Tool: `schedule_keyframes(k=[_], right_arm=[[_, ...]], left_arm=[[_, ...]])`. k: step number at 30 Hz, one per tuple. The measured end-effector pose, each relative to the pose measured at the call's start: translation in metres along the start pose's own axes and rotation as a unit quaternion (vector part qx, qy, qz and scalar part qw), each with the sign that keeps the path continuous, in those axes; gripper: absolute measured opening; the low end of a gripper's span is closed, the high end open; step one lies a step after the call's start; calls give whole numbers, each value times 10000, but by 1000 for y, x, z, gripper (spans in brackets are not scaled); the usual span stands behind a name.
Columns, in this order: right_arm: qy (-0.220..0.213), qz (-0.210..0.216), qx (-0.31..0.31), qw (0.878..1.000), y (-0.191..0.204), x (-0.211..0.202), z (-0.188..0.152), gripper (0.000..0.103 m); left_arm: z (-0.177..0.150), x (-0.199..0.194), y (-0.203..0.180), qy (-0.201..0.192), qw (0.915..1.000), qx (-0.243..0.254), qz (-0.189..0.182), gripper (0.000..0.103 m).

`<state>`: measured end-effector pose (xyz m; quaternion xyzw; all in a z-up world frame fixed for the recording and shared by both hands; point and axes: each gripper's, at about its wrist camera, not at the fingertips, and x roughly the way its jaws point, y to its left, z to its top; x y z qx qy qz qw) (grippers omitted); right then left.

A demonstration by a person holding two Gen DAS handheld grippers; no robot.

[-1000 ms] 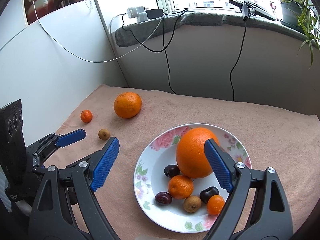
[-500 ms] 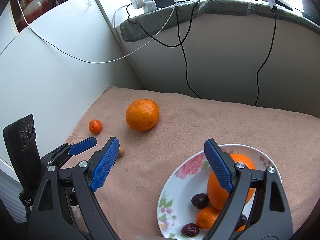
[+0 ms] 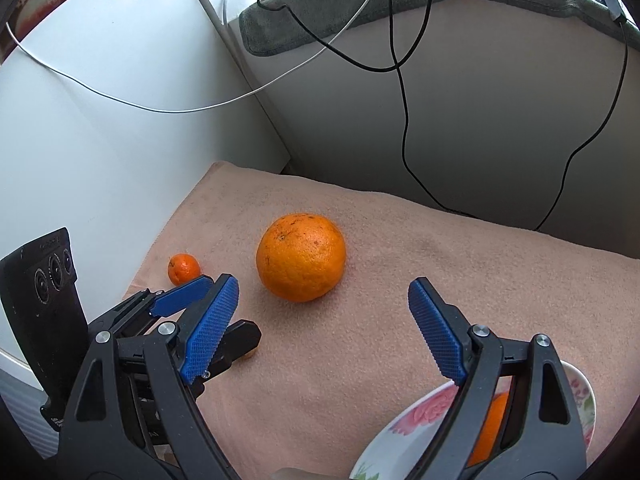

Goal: Organize fruits
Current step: 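Close the right tool around the large orange, then lift the large orange with the right tool and carry it toward the plate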

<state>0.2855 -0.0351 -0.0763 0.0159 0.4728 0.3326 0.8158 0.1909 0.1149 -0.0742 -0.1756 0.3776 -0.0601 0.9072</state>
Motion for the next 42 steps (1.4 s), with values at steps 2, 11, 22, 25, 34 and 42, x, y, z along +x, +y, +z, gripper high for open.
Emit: schedule_keyframes(k=[2, 11, 22, 25, 34, 42], right_arm=[[87, 60, 80, 9999, -1, 10, 5, 89], [481, 431, 680, 9956, -14, 44, 19, 89], [775, 517, 665, 9934, -8, 64, 19, 76], [823, 524, 656, 9931, -6, 69, 16, 74], [718, 548, 621, 9940, -1, 71, 15, 69], [680, 500, 432, 9955, 5, 60, 10, 69]], left_arm=[[2, 4, 2, 22, 10000, -30, -56, 81], [10, 28, 8, 223, 9995, -128, -195, 81], [13, 42, 10, 376, 9984, -233, -349, 79], [15, 45, 8, 381, 9982, -239, -397, 78], [12, 43, 9, 332, 9990, -114, -291, 69], [8, 36, 2, 268, 9993, -69, -249, 69]])
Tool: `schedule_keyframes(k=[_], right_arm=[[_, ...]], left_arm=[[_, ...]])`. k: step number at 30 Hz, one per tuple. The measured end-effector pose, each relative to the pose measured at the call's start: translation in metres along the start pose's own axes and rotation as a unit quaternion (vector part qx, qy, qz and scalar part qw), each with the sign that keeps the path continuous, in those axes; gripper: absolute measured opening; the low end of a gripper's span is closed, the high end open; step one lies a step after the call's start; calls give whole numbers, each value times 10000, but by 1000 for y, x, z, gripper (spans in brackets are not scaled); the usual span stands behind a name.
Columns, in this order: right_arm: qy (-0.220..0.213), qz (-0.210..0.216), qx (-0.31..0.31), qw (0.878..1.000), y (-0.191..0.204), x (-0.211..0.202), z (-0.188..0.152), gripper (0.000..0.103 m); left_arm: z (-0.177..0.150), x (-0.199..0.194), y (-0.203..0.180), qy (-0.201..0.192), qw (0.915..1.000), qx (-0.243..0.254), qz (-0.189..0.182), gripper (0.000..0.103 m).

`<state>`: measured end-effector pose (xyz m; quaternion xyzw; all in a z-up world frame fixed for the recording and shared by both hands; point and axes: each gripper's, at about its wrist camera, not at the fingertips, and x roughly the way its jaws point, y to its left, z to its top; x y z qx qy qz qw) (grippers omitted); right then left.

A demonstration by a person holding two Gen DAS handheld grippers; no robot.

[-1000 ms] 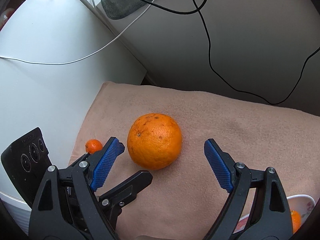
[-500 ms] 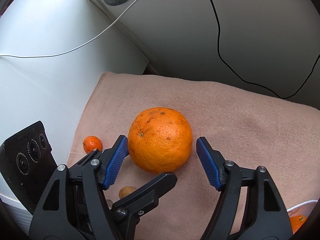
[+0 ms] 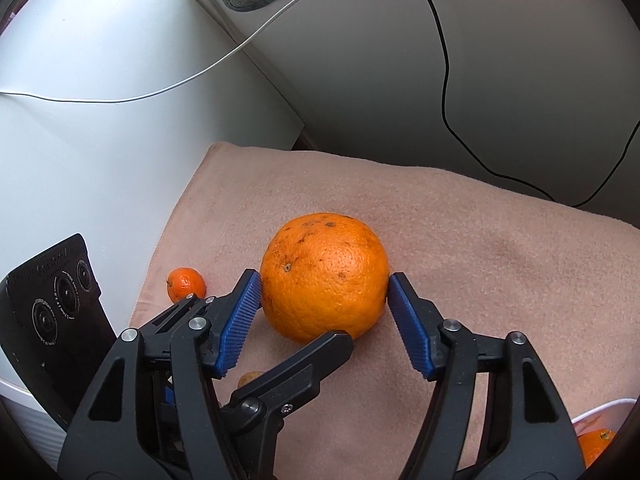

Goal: Organize fruits
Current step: 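Lift the large orange with the right tool and carry it toward the plate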

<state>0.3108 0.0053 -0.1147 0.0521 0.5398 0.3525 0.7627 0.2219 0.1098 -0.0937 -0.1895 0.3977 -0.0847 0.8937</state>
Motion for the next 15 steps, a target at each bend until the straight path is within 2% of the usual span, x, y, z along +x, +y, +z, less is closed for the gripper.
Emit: schedule_keyframes(k=[8, 15], right_arm=[[-156, -54, -185, 9997, 13, -17, -10, 68], [-322, -10, -269, 9991, 22, -49, -26, 68]], left_arm=[[-2, -12, -7, -121, 9999, 39, 11, 69], [-8, -35, -24, -302, 9994, 169, -35, 69]])
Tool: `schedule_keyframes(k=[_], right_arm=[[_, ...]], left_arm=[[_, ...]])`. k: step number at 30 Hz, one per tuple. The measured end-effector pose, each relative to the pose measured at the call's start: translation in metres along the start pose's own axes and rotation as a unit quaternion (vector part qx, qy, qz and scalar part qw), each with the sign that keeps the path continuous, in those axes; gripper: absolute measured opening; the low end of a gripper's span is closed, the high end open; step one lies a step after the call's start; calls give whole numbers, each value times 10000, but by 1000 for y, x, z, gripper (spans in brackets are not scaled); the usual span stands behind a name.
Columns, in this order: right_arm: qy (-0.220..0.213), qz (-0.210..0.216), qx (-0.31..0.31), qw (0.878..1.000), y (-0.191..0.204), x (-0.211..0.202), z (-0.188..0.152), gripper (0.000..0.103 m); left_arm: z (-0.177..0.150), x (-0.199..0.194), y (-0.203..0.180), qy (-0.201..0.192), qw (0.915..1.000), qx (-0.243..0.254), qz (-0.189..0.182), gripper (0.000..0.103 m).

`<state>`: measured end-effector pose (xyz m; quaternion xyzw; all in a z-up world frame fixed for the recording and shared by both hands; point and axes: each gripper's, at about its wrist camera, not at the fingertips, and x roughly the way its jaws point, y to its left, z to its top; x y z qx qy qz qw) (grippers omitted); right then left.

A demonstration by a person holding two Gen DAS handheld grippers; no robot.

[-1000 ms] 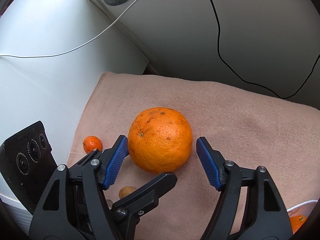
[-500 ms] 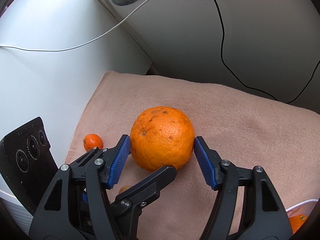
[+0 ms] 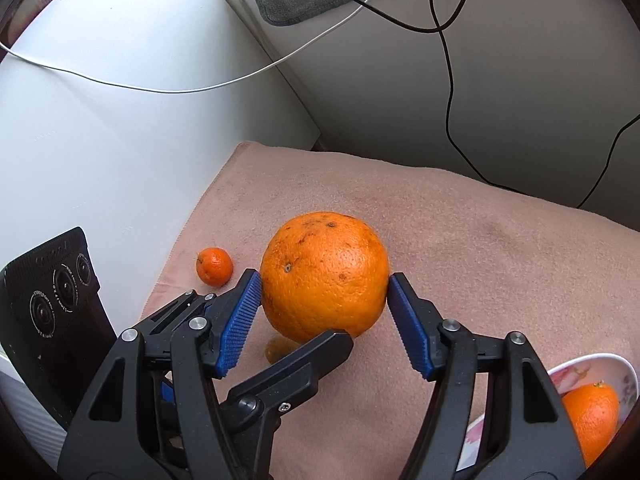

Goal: Organize fruits
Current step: 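Lift the large orange with the right tool and carry it toward the plate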

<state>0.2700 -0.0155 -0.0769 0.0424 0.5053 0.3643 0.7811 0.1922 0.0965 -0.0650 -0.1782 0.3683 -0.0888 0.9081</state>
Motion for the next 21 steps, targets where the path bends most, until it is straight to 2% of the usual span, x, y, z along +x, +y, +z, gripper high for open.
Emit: schedule_keyframes(k=[10, 21], right_arm=[[-313, -12, -63, 9995, 10, -56, -34, 68], [-622, -109, 29, 9980, 1, -106, -69, 68]], left_arm=[[-16, -31, -39, -250, 9993, 269, -100, 69], [-34, -50, -88, -389, 9968, 606, -334, 69]])
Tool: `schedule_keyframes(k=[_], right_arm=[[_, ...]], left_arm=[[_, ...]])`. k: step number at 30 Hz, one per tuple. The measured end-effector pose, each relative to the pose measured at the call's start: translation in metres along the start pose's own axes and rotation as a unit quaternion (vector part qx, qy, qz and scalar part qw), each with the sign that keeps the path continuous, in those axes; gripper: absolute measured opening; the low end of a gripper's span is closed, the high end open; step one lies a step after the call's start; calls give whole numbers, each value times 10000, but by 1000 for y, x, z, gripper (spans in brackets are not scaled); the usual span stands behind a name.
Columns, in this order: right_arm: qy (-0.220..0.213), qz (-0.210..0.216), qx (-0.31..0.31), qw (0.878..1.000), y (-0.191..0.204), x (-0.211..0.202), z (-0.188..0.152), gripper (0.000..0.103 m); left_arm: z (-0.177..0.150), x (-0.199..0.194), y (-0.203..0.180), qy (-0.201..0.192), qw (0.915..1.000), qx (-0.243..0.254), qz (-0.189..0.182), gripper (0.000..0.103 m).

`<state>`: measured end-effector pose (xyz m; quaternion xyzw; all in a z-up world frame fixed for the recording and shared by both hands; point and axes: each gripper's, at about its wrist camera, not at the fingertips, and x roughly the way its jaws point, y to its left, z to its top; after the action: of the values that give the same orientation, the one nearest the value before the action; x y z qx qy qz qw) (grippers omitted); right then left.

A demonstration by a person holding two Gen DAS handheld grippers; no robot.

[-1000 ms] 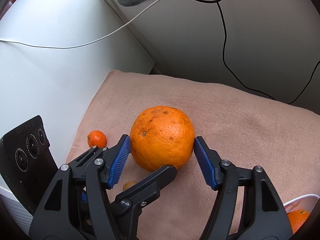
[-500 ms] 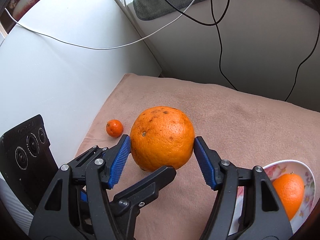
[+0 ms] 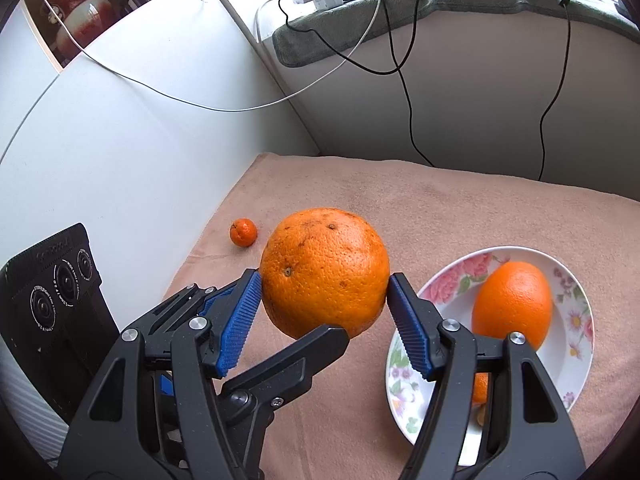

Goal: Organize fruits
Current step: 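Lift the large orange with the right tool and carry it toward the plate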

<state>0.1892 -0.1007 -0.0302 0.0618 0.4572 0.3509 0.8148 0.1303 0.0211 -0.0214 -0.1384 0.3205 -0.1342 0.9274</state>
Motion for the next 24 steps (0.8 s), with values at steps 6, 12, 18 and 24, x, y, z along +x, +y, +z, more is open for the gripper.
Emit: schedule_keyframes(k=[6, 12, 18, 24], right_arm=[[-89, -81, 114, 9999, -16, -24, -14, 68], [-164, -155, 260, 9994, -32, -41, -26, 68], [-225, -241, 423, 9986, -51, -57, -41, 68], [-263, -316, 647, 9971, -74, -69, -50, 68]], left_arm=[[-7, -3, -24, 28, 9996, 199, -174, 69], [-15, 1, -44, 124, 9989, 335, -306, 69], [-23, 9, -64, 243, 9977, 455, -450, 69], [-29, 21, -84, 379, 9960, 554, -593, 69]])
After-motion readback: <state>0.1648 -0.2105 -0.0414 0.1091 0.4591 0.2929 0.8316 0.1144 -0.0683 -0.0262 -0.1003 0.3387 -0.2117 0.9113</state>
